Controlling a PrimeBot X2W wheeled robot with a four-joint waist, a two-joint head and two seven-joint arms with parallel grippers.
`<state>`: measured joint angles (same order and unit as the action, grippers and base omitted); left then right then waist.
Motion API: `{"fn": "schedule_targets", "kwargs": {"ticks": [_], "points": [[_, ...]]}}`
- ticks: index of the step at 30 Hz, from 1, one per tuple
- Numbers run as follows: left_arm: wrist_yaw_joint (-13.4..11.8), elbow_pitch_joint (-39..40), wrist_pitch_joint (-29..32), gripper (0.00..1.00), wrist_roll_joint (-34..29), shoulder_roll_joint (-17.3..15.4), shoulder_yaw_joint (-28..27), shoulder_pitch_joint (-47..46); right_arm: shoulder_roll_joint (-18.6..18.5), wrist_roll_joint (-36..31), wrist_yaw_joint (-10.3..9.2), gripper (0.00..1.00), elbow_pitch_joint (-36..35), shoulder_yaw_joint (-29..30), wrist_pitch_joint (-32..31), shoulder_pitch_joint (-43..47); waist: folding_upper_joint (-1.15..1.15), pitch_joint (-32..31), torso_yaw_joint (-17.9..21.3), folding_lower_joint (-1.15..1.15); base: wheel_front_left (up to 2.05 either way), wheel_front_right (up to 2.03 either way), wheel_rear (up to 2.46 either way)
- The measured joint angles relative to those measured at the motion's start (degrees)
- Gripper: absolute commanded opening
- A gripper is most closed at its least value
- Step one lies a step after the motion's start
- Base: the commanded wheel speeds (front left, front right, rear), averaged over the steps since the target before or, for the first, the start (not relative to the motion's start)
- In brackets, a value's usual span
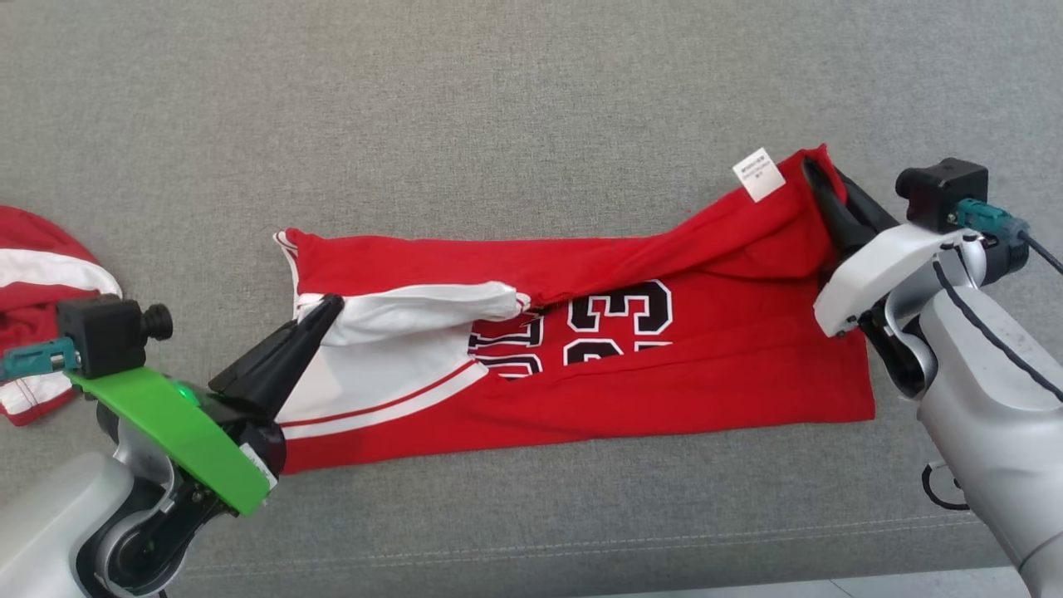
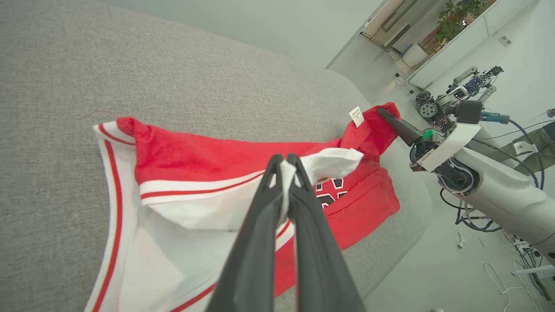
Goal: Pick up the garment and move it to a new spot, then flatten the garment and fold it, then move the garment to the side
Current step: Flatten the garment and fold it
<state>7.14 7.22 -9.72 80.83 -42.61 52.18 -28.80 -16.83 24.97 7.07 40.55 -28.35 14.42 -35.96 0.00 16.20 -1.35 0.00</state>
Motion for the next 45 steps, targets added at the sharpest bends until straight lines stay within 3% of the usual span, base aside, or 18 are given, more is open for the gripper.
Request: {"fn": "schedule_targets", "kwargs": {"ticks": [15,28,30,31,45], "points": [[0.0,-2.8,-1.1,0.0,0.0,-0.6,3.4,1.9,-3.7,0.6,0.01,0.0,-10.3,-0.9,0.0,8.7,0.0,-0.6,0.0,0.0,0.0,0.0,0.0],[0.0,-9.6,-0.8,0.0,-3.4,-0.4,8.1,2.1,-6.3,3.3,0.01,0.0,-13.9,-4.3,0.0,11.0,0.0,-0.7,0.4,0.0,0.0,0.0,0.0],[0.0,-10.5,-0.4,0.45,-3.4,0.1,8.9,2.1,-6.7,3.4,0.01,0.0,-14.3,-6.1,0.0,11.3,0.0,-0.8,0.5,0.0,0.0,0.0,0.0],[0.0,-10.8,-0.4,1.0,-3.4,0.4,9.1,2.1,-6.9,3.5,0.01,0.0,-14.5,-6.9,0.0,11.7,0.0,-0.8,0.5,0.0,0.0,0.0,0.0],[0.0,-13.1,-1.8,1.0,-2.7,3.0,9.4,2.0,-11.0,5.8,0.07,0.0,-16.0,-11.7,0.0,14.7,0.0,-1.7,0.4,0.0,0.0,0.0,0.0]]}}
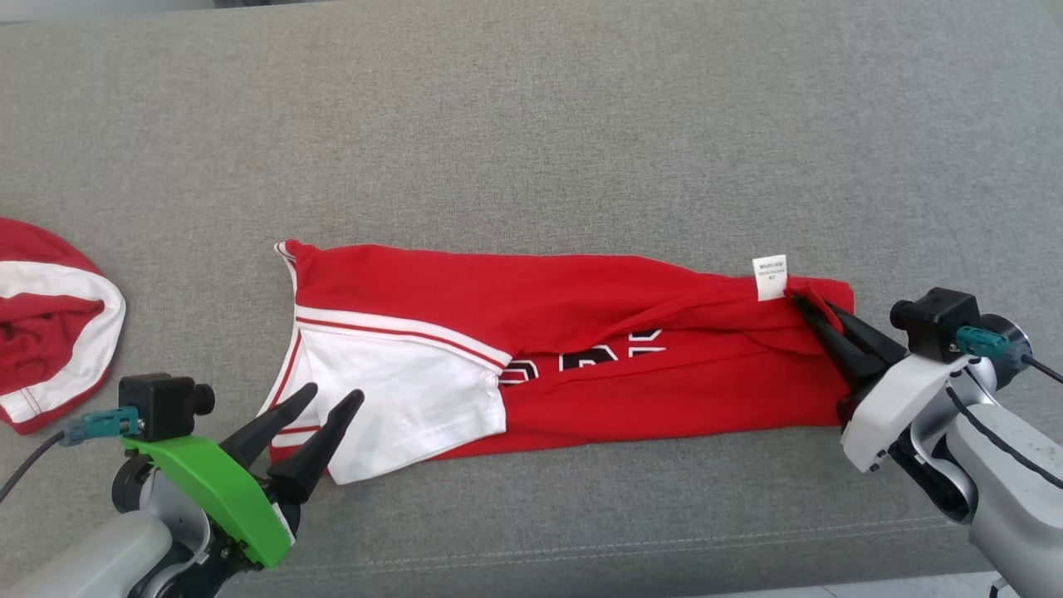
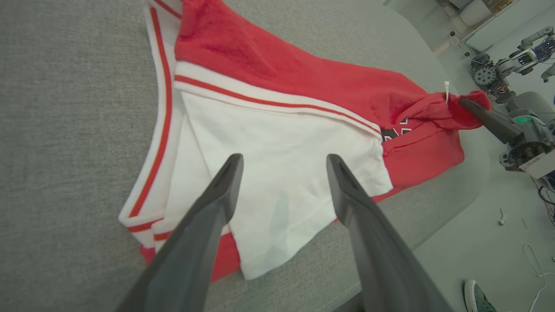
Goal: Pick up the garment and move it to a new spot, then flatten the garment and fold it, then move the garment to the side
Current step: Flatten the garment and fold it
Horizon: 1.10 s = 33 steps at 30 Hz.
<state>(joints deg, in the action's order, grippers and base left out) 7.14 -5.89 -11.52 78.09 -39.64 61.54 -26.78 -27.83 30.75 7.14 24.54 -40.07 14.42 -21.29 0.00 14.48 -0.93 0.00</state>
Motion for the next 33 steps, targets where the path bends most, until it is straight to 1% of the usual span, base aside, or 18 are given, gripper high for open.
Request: {"fn": "schedule_targets", "kwargs": {"ticks": [4,8,9,10,11,12,13,20,24,27,31,33], "points": [[0.0,-0.2,-0.6,1.0,0.4,0.5,-0.2,0.0,-1.2,0.9,0.0,0.0,0.0,0.4,0.0,0.4,0.0,-0.3,0.0,0.0,0.0,0.0,0.0],[0.0,-0.3,-0.9,1.0,0.4,0.9,-0.2,-0.1,-1.5,1.7,0.0,0.0,0.7,-0.1,0.0,0.6,0.0,-0.7,0.1,0.0,0.0,0.0,0.0],[0.0,-0.3,-1.1,1.0,0.4,0.9,-0.2,-0.1,-1.4,2.3,0.0,0.03,0.9,-0.1,0.0,0.7,0.0,-0.7,0.1,0.0,0.0,0.0,0.0],[0.0,-0.3,-1.2,1.0,0.4,1.0,-0.2,-0.1,-1.4,2.8,0.0,0.27,1.2,-0.3,0.0,0.7,0.0,-0.8,0.2,0.0,0.0,0.0,0.0],[0.0,-0.3,-1.2,1.0,0.6,1.2,-0.2,-0.2,-1.3,3.8,0.0,0.32,1.6,-1.3,0.0,0.8,0.0,-0.9,0.2,0.0,0.0,0.0,0.0],[0.0,-0.3,-1.2,1.0,0.7,1.2,-0.2,-0.2,-1.2,4.2,0.0,0.84,2.0,-1.6,0.0,0.8,0.0,-1.0,0.2,0.0,0.0,0.0,0.0],[0.0,-0.3,-1.2,1.0,1.0,1.2,-0.2,-0.2,-1.1,4.5,0.0,1.0,2.3,-1.8,0.0,0.8,0.0,-1.0,0.2,0.0,0.0,0.0,0.0],[0.0,-0.5,-1.7,1.0,1.9,1.3,-0.2,-0.2,-1.2,7.1,0.0,1.0,2.6,-1.0,0.0,0.9,0.0,-1.6,0.2,0.0,0.0,0.0,0.0],[0.0,-0.8,-1.8,1.0,2.0,1.8,-0.2,-0.2,-1.1,10.9,0.0,1.0,0.1,3.5,0.0,0.9,0.0,-2.3,0.2,0.0,0.0,0.0,0.0],[0.0,-0.7,-2.2,1.0,2.1,1.9,-0.5,-0.2,-0.3,15.2,0.0,1.0,-1.8,7.4,0.0,0.9,0.0,-3.0,0.3,0.0,0.0,0.0,0.0],[0.0,-0.9,-2.4,1.0,2.4,2.2,-1.7,-0.1,1.5,22.8,-0.01,1.0,-2.1,13.7,0.0,2.4,0.0,-3.8,0.6,0.0,0.0,0.0,0.0],[0.0,-1.0,-2.6,1.0,2.4,2.3,-2.5,-0.1,1.9,24.3,-0.01,1.0,-1.9,15.2,0.0,3.5,0.0,-4.1,0.8,0.0,0.0,0.0,0.0]]}}
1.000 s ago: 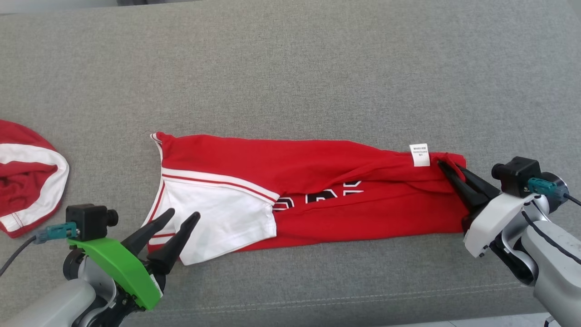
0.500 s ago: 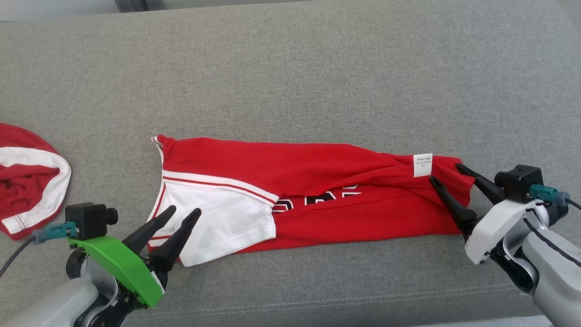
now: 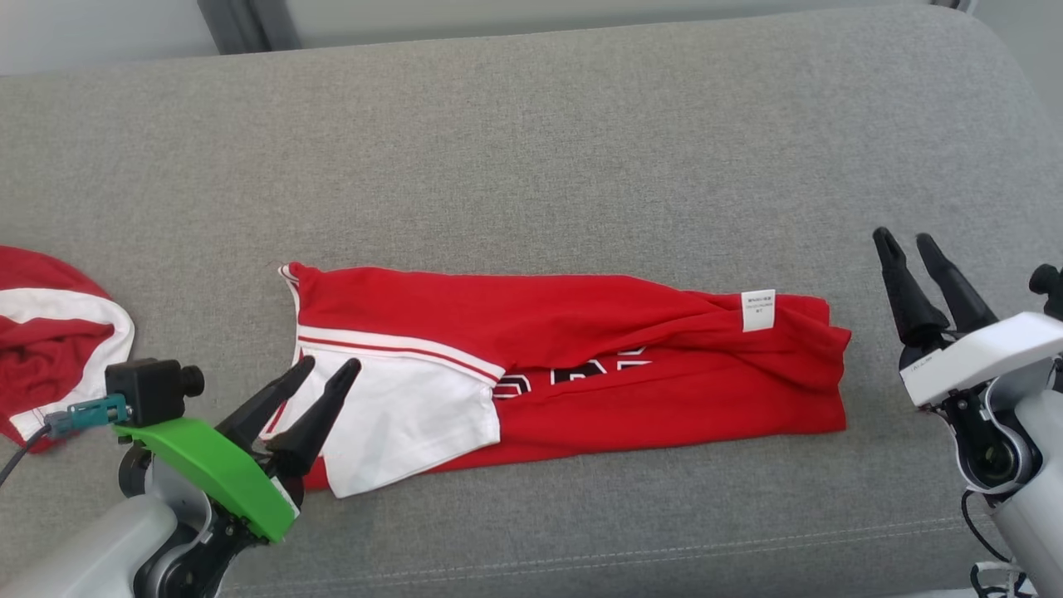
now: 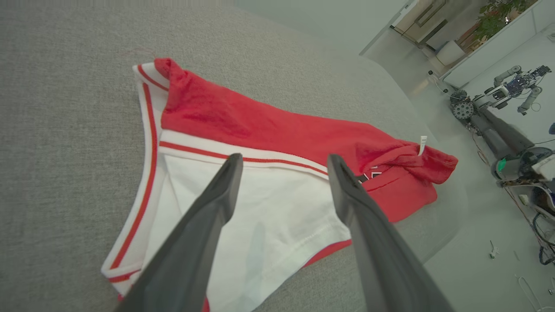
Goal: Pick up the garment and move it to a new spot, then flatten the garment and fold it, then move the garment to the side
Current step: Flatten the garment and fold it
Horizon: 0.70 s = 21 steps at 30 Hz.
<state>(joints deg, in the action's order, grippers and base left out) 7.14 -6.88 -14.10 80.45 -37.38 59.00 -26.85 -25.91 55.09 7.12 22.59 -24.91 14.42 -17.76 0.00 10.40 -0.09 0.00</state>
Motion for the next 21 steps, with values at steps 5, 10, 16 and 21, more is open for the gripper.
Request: {"fn": "schedule_targets", "kwargs": {"ticks": [5,10,16,21], "points": [[0.0,-1.1,-0.1,1.0,-0.1,0.8,-2.6,0.2,0.9,2.2,0.0,1.0,0.6,0.3,0.0,2.4,0.0,-0.7,0.6,0.0,0.0,0.0,0.0],[0.0,-3.3,-0.1,1.0,-1.0,3.0,-9.4,1.4,1.7,5.4,0.0,1.0,1.0,-1.3,0.0,5.5,0.0,-1.3,0.7,0.0,0.0,0.0,0.0],[0.0,-3.5,-0.2,1.0,-2.8,6.6,-14.5,3.7,2.8,5.5,0.0,1.0,0.8,-5.4,-0.9,7.0,0.0,-1.7,0.6,0.0,0.0,0.0,0.0],[0.0,-3.3,-0.2,1.0,-4.2,8.5,-15.2,5.7,2.3,4.0,0.0,1.0,1.9,-5.9,-1.6,6.5,0.0,-2.0,0.4,0.0,0.0,0.0,0.0]]}}
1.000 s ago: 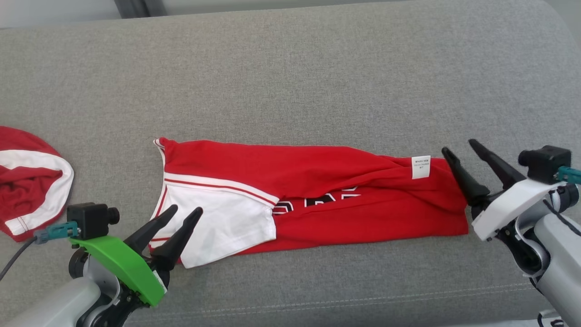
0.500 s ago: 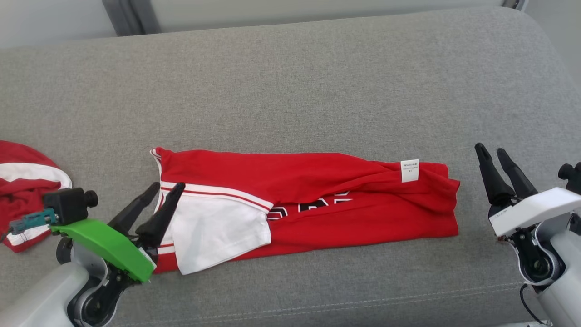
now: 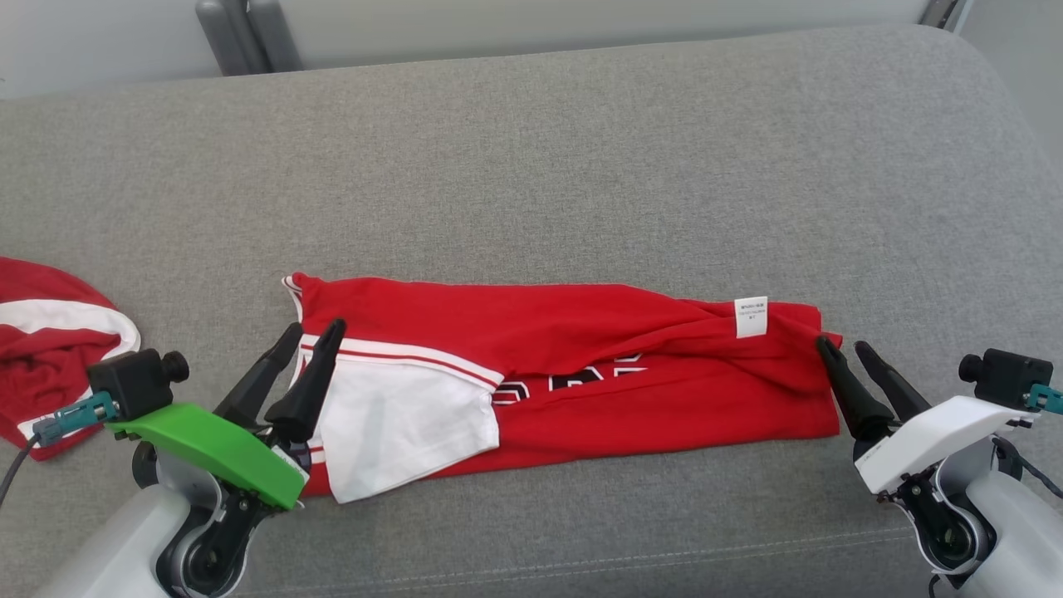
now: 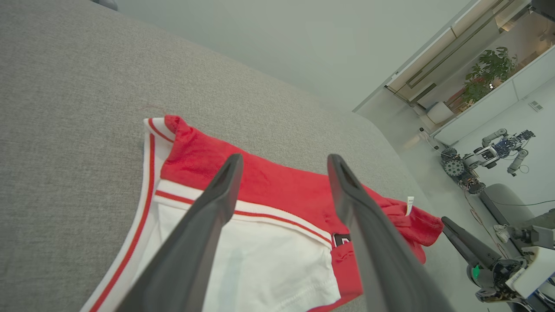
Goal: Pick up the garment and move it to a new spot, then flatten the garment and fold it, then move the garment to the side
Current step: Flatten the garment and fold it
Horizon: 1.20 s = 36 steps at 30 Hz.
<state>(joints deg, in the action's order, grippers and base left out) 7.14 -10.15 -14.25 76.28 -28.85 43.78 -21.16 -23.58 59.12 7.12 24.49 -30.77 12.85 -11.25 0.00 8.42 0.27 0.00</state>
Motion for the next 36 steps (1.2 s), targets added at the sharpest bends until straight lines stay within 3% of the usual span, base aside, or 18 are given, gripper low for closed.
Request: {"fn": "schedule_targets", "kwargs": {"ticks": [2,7,9,12,21,36], "points": [[0.0,0.1,0.0,1.0,-0.4,0.5,-0.2,0.6,-0.1,-0.2,0.0,0.95,0.5,0.0,-0.3,-0.1,0.0,-0.1,-0.1,0.0,0.0,0.0,0.0],[0.0,0.1,0.0,1.0,-2.5,1.1,-1.1,1.7,-0.1,-0.3,0.0,0.47,1.1,-0.2,-0.7,-1.2,0.0,-0.2,-0.5,0.0,0.0,0.0,0.0],[0.0,0.1,0.0,1.0,-2.9,1.3,-1.2,2.2,-0.1,-0.7,0.0,0.38,1.2,-0.4,-0.9,-1.7,0.0,-0.2,-0.7,0.0,0.0,0.0,0.0],[0.0,0.1,0.0,1.0,-3.4,1.9,-1.3,2.8,-0.1,-0.7,0.0,0.0,1.6,-1.0,-1.4,-1.8,0.0,-0.3,-0.9,0.0,0.0,0.0,0.0],[0.0,0.4,0.0,1.0,-4.1,2.7,-2.6,4.3,-0.3,-1.5,0.0,0.0,2.1,-1.9,-2.3,-2.6,0.0,-0.6,-1.2,0.0,0.0,0.0,0.0],[0.0,3.2,0.0,1.0,-6.1,3.1,-1.1,4.6,-3.6,-6.2,0.0,0.0,1.3,-4.1,-4.4,-16.3,0.0,2.7,-2.7,0.0,0.0,0.0,0.0]]}}
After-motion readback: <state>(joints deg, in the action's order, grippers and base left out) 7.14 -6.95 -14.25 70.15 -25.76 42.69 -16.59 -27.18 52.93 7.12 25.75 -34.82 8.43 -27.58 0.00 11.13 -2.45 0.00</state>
